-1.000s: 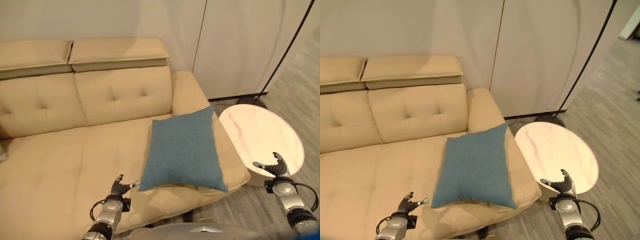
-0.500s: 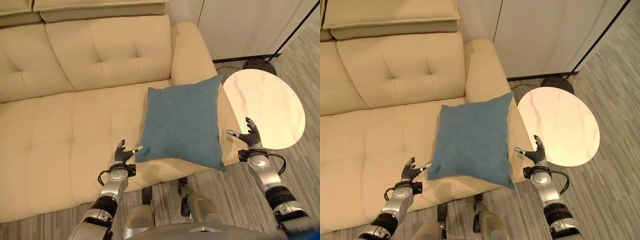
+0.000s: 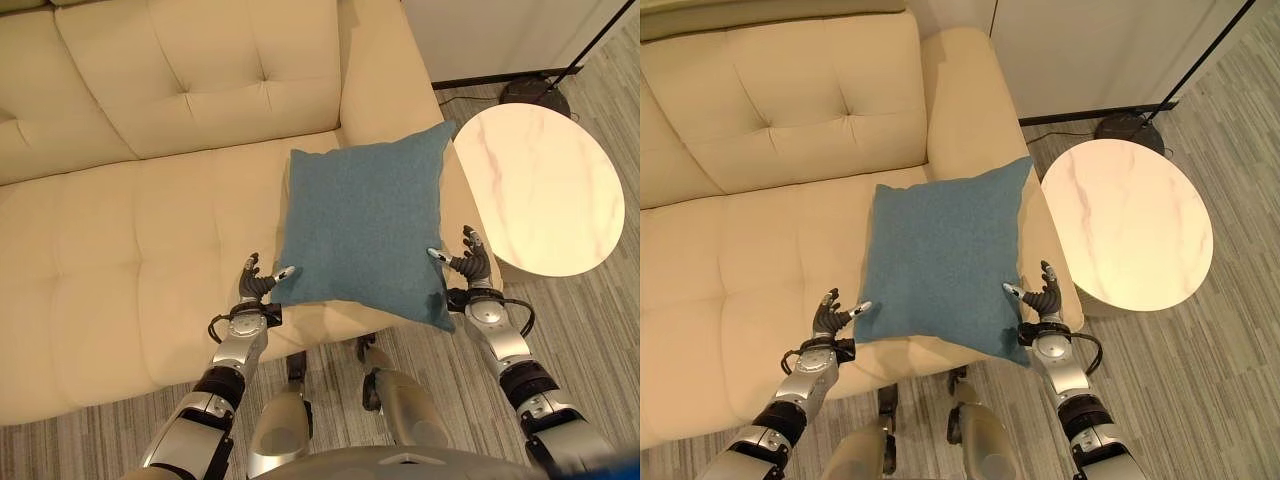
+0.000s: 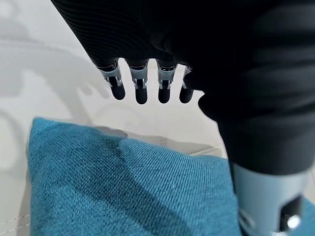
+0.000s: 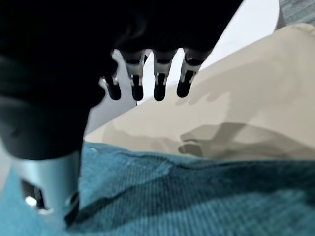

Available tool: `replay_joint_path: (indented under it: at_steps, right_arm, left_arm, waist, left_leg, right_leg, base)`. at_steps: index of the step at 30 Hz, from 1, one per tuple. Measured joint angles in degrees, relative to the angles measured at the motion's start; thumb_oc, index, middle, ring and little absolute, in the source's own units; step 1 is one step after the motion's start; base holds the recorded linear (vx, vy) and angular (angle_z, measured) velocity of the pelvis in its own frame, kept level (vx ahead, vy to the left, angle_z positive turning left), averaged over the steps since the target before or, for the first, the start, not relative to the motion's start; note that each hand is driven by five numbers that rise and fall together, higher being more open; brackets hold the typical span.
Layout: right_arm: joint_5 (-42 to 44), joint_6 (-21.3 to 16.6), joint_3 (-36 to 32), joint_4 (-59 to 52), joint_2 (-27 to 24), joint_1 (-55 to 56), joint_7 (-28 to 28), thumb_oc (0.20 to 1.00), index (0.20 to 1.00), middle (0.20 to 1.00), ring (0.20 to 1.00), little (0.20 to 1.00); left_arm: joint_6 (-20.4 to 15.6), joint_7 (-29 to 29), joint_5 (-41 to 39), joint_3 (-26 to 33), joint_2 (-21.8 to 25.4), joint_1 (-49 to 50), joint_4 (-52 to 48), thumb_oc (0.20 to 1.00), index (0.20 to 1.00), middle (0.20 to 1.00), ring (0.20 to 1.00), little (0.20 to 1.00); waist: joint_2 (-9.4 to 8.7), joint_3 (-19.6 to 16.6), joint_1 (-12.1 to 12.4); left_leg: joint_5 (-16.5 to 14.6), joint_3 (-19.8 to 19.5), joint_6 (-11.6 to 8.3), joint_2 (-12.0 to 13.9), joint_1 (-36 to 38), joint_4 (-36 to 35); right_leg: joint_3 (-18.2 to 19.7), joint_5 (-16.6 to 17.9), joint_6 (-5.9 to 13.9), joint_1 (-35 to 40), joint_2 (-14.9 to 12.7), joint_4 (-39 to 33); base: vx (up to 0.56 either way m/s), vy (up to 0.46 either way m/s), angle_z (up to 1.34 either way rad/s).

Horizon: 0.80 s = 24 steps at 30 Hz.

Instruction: Pick up all the scattered cushions and arrange them neatly on the sofa.

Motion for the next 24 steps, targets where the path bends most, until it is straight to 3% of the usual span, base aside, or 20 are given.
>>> replay_joint_path:
  at_steps: [4, 8, 16, 24]
  right_arm:
    - [0.7, -0.4, 0.6, 0.0, 0.2, -0.3, 0.0, 1.000, 1.000, 1.000, 1.000, 1.000]
    - [1.2, -1.1, 1.1, -0.4, 1.4, -4.1, 0.0, 1.000, 1.000, 1.000, 1.000, 1.000]
    - [1.2, -1.7, 2.5, -2.7, 0.7, -9.3, 0.1, 1.000, 1.000, 1.000, 1.000, 1.000]
    - [1.2, -2.2, 2.4, -3.3, 0.6, -11.0, 0.0, 1.000, 1.000, 1.000, 1.000, 1.000]
  left_arm:
    - [0.0, 0.8, -0.3, -0.1, 0.3, -2.0, 1.0, 1.000, 1.000, 1.000, 1.000, 1.000]
    - [-1.0, 1.2, -0.5, -0.1, 3.1, -8.6, 4.7, 1.000, 1.000, 1.000, 1.000, 1.000]
    - [-1.6, 0.6, -2.1, -0.2, 7.2, -14.6, 6.0, 1.000, 1.000, 1.000, 1.000, 1.000]
    - [-3.9, -0.6, -7.3, -0.3, 5.8, -16.8, 5.8, 1.000, 1.000, 1.000, 1.000, 1.000]
  waist:
    - [-0.42, 1.3, -0.1]
    - [-4.00, 4.1, -0.7]
    - [-6.94, 5.4, -2.1]
    - [-8.99, 6.1, -2.3]
  left_leg:
    - [-0.5, 0.0, -0.10, 0.0, -2.4, 1.7]
    - [-2.0, 0.0, -0.51, 0.1, -7.3, 6.6]
    - [-5.3, -0.1, -0.56, 0.5, -15.8, 15.3]
    - [-6.8, -0.2, -0.53, 1.0, -20.9, 20.7]
  right_leg:
    - [0.0, 0.7, -0.45, -1.5, 0.0, 0.0]
    - [0.3, 1.2, 0.11, -4.2, 0.0, 0.0]
    - [0.5, 3.2, 0.28, -8.9, 0.2, 0.1]
    - [0.5, 1.9, 0.50, -11.7, 0.0, 1.1]
  base:
    - [-0.01, -0.001, 0.02]
    - [-0.01, -0.007, -0.02]
    - [-0.01, -0.008, -0.02]
    - [0.02, -0.011, 0.02]
